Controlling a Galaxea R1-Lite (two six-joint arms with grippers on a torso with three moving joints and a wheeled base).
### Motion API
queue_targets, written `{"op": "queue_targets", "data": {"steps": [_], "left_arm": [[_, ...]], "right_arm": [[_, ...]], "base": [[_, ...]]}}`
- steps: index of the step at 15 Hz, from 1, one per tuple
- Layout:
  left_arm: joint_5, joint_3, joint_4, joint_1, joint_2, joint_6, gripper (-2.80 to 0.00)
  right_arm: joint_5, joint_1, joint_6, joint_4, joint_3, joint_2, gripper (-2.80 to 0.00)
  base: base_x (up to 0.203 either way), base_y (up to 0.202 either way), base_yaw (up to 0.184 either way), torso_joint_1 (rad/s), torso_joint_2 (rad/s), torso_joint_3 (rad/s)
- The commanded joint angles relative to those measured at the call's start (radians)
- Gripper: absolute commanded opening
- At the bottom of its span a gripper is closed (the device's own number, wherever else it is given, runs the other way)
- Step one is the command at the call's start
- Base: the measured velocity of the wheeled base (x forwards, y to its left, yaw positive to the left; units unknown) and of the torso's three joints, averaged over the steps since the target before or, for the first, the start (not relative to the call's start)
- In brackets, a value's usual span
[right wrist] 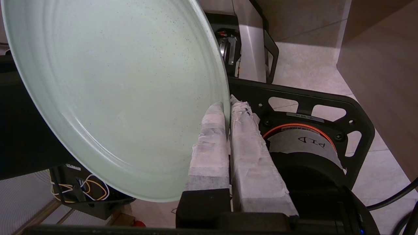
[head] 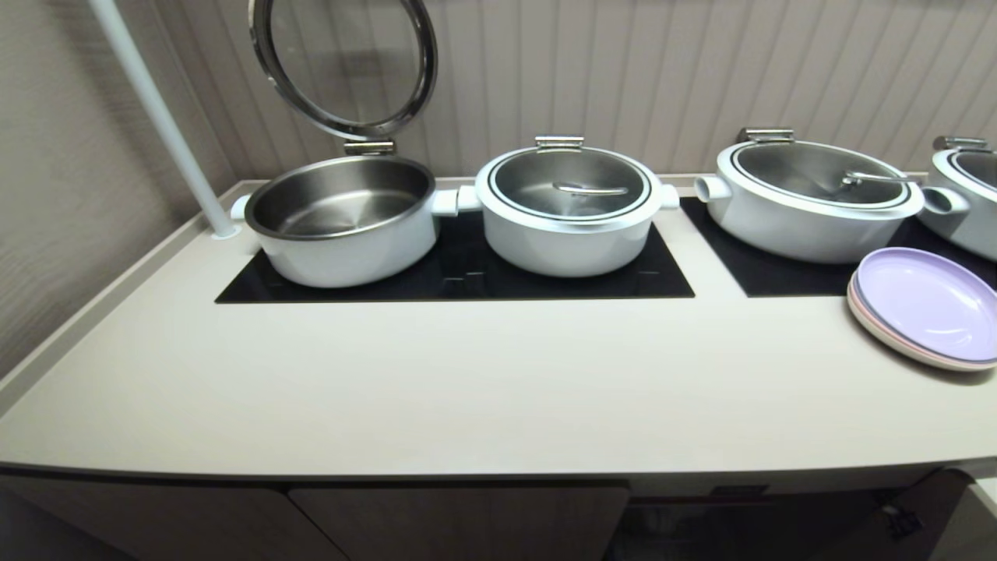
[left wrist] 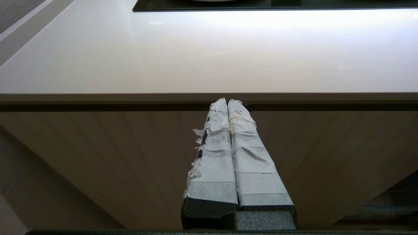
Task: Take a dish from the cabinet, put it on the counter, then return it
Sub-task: Put it back into the cabinet
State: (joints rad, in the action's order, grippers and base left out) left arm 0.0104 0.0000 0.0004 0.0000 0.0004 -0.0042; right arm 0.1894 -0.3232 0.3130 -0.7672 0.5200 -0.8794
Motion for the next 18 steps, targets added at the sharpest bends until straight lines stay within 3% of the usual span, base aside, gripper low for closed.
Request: {"op": "queue_targets", "data": {"steps": [1,4,18], "left_arm": [[0.000,0.000,0.000,0.000,0.000,0.000,-2.80],[0.000,0.000,0.000,0.000,0.000,0.000,-2.80],[0.000,0.000,0.000,0.000,0.000,0.000,-2.80]], "right_arm": [[0.001,0.000,0.001,-0.003,0.000,0.000,-2.80],[0.002,0.000,0.001,-0.003,-0.002,-0.001,-2.80],[0.002,0.000,0.001,-0.001,-0.002,-0.003,-2.80]], "base": [[0.000,0.000,0.000,0.000,0.00,0.000],[0.000,0.000,0.000,-0.019,0.02,0.025],[0.000,0.000,0.000,-0.146,0.33,0.169]]}}
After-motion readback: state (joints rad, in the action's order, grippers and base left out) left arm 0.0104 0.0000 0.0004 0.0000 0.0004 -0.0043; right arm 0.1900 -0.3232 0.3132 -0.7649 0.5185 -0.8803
